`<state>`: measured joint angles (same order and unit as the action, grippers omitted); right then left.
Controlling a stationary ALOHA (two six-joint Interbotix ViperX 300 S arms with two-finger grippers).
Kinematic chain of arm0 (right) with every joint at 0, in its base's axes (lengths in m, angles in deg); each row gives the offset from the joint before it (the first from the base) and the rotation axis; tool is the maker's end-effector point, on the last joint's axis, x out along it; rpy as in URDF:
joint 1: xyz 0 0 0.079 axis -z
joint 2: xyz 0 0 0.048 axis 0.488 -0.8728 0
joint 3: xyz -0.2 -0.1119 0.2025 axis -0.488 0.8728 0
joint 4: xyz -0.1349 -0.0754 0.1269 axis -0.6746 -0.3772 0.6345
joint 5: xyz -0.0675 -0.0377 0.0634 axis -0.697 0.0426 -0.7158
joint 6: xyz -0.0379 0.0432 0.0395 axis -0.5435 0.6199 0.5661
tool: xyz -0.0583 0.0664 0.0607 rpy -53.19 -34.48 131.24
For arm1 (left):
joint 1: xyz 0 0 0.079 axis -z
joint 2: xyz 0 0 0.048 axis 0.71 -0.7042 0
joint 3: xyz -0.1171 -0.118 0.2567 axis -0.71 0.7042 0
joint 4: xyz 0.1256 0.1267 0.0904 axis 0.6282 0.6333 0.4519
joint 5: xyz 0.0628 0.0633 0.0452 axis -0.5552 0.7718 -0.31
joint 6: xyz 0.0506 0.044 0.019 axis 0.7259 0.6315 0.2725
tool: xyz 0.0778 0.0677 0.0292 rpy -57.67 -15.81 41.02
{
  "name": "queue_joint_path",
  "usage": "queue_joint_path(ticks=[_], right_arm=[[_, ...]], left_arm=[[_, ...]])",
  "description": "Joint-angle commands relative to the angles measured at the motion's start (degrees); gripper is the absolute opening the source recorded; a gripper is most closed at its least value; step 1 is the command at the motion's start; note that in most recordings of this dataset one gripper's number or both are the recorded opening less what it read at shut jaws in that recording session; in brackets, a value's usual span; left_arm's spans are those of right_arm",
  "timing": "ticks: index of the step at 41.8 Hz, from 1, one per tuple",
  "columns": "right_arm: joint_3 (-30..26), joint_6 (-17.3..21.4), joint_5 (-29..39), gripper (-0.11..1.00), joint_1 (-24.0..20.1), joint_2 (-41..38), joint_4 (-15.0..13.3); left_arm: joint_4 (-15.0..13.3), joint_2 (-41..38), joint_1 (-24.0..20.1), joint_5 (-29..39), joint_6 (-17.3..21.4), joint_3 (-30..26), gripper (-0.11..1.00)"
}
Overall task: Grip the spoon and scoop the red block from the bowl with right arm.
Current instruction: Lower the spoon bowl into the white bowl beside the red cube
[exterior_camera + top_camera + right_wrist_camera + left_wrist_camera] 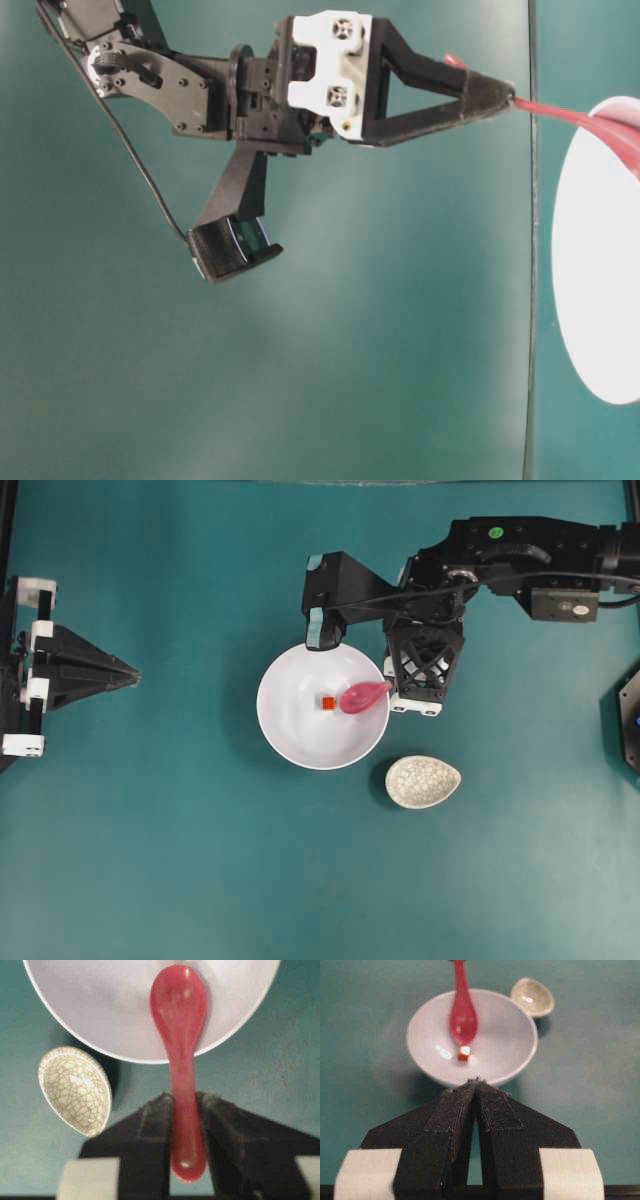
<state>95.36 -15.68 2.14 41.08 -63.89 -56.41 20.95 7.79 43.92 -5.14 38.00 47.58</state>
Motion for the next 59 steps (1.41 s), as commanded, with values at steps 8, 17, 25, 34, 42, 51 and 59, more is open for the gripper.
queue_joint_path(ticks=[8,17,25,34,42,51,59], right_arm=[[-2.29,-0.18,-2.11,0.24,-0.26,-0.35,-0.09],[-2.55,-0.26,-2.81,0.24,-1.05,-1.14,-0.09],[-3.16,-0.26,-4.66,0.24,-1.76,-1.76,0.00],[-3.78,-0.26,-6.06,0.24,-2.37,-2.72,0.09],[-4.13,-0.26,-8.00,0.24,-3.16,-3.08,0.09],[-4.22,-0.18,-10.63,0.24,-3.16,-3.08,0.18],[-4.22,-0.09,-10.81,0.24,-3.16,-3.08,0.18]], left_arm=[[0.18,-0.18,0.00,-0.35,0.09,-1.32,0.00],[0.18,-0.09,0.00,-0.35,0.26,-1.32,0.00],[0.18,-0.09,0.00,-0.35,0.44,-1.32,0.00],[0.18,-0.09,-0.26,-0.35,0.44,-1.32,0.00],[0.18,-0.09,-0.70,-0.35,0.44,-1.32,0.00],[0.18,-0.09,-0.79,-0.35,0.44,-1.32,0.00],[0.18,-0.09,-0.88,-0.35,0.44,-1.41,0.00]])
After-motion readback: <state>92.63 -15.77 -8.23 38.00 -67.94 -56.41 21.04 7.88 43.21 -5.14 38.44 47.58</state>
